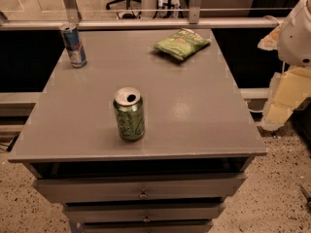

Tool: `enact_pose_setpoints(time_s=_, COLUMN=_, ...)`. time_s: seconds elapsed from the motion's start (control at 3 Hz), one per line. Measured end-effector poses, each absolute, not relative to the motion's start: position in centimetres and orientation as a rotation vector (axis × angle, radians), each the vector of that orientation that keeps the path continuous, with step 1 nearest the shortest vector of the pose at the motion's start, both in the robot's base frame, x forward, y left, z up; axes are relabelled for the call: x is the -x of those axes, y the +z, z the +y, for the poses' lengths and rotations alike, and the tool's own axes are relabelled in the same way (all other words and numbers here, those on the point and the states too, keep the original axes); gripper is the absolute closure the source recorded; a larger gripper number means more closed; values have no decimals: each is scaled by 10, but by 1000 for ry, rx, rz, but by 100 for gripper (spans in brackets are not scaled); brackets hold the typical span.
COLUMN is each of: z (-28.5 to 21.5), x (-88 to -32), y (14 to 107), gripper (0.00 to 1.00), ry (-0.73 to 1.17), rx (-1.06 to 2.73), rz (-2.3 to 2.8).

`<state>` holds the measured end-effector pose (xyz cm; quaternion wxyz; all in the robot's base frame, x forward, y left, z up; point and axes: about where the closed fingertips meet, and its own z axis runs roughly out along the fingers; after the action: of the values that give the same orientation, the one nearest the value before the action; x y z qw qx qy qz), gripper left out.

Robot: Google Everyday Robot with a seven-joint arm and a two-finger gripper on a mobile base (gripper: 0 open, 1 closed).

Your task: Knock redbull can over

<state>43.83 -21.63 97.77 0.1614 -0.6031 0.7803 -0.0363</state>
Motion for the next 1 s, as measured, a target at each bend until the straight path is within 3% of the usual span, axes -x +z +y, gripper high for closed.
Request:
enact_pose_setpoints(time_s=0.67, z=-199, x=-457, y=970, gripper=0, ry=-75, rx=1747, rz=2159)
enact_pose_setpoints(time_s=1.0, z=-153, x=-505, y=947, gripper=0, ry=6, rx=1787, rz=2021)
